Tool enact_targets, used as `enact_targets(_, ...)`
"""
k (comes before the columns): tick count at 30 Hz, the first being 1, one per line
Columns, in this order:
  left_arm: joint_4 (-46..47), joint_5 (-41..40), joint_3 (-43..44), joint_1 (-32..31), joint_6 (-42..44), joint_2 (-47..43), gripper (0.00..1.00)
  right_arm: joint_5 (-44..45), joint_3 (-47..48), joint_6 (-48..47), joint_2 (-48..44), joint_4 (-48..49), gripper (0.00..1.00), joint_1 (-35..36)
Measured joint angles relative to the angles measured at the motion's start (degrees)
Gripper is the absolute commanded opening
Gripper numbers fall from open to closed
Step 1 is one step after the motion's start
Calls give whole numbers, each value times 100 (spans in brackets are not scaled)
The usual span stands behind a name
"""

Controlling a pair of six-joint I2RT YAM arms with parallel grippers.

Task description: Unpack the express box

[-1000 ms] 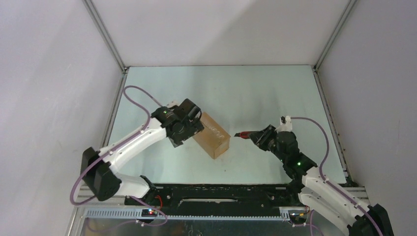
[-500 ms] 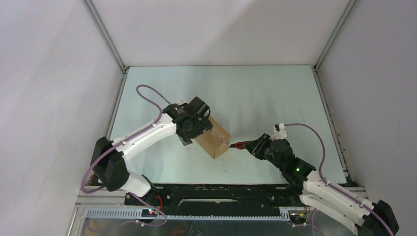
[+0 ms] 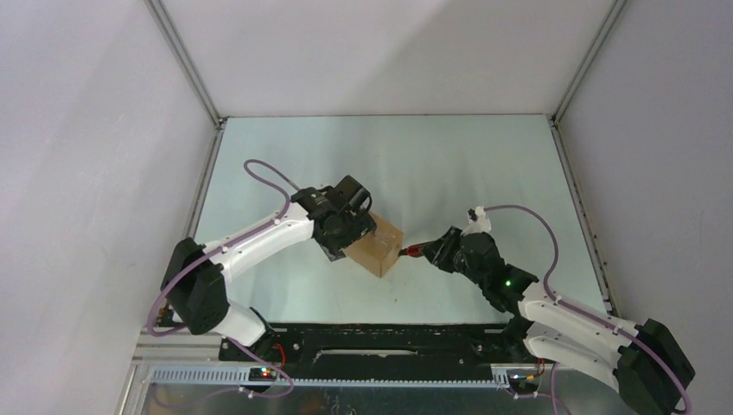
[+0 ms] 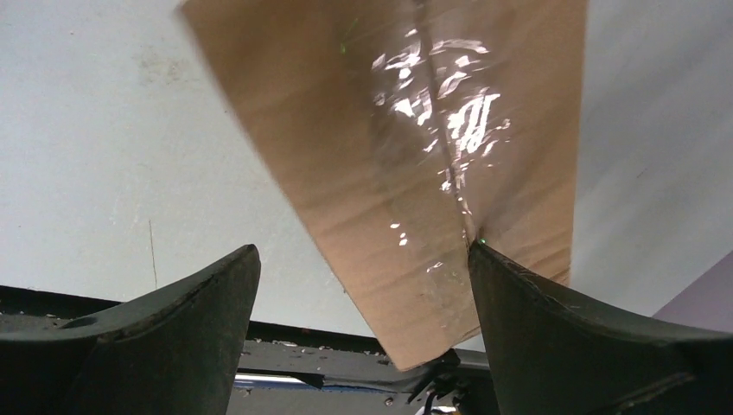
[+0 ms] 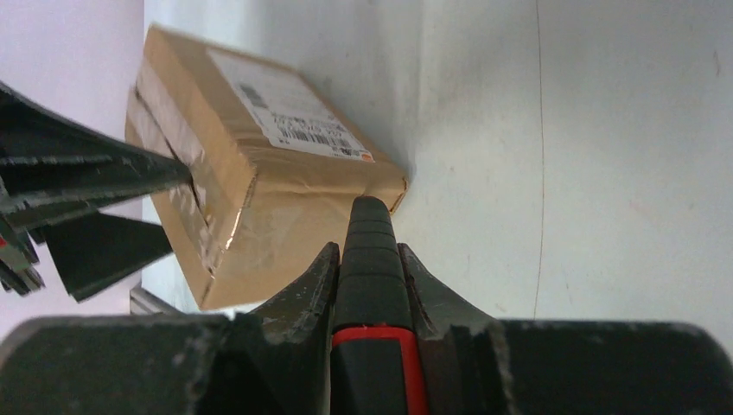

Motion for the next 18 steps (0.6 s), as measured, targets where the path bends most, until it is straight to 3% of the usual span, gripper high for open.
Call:
enact_targets(2, 20, -4, -85, 2, -92, -42, 99, -44, 170, -138, 214, 94, 0, -153)
enact_targets(9, -101, -114, -105, -11, -122, -365, 100, -348, 544, -380, 962, 669, 0, -538)
enact_targets(18, -205, -101, -105, -9, -380, -402, 100, -219, 748, -372, 925, 638, 0, -109)
